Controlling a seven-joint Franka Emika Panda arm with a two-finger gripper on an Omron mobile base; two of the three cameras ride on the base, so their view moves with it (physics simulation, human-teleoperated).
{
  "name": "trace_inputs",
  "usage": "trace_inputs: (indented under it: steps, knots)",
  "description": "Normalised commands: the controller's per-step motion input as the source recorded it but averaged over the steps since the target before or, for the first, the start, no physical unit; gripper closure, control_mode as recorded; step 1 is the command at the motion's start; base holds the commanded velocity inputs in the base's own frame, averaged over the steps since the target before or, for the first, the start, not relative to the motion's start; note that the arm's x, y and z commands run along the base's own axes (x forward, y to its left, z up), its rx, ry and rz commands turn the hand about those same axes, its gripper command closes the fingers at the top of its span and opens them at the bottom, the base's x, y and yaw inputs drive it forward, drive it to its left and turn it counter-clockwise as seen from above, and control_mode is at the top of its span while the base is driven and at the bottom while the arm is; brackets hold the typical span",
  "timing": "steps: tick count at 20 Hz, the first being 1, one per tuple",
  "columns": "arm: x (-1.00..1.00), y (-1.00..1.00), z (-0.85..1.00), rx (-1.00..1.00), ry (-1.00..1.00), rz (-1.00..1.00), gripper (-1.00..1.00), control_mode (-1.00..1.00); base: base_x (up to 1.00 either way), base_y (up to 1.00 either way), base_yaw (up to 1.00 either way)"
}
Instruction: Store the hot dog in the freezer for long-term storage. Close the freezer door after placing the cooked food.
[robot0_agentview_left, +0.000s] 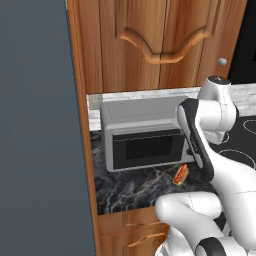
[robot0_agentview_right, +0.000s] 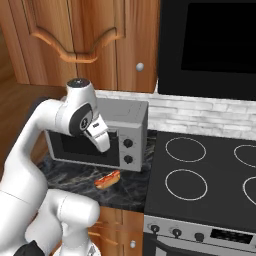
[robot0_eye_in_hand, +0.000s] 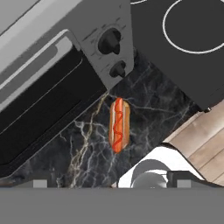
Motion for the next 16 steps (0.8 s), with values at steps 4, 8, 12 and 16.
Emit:
trace_inputs:
  steps: [4,8,12,16]
  knots:
    - [-0.01,-0.32,-0.44,-0.01,0.00,-0.08,-1.00,-1.00,0.00,0.00,0.00]
    - [0.00,-0.05,-0.47,-0.02,0.07,-0.04,-1.00,-1.00,0.00,0.00,0.00]
    - [0.00,0.00,-0.50,-0.03,0.05,0.00,-1.00,-1.00,0.00,0.00,0.00]
    - [0.00,0.00,-0.56,-0.04,0.01,0.00,-1.00,-1.00,0.00,0.00,0.00]
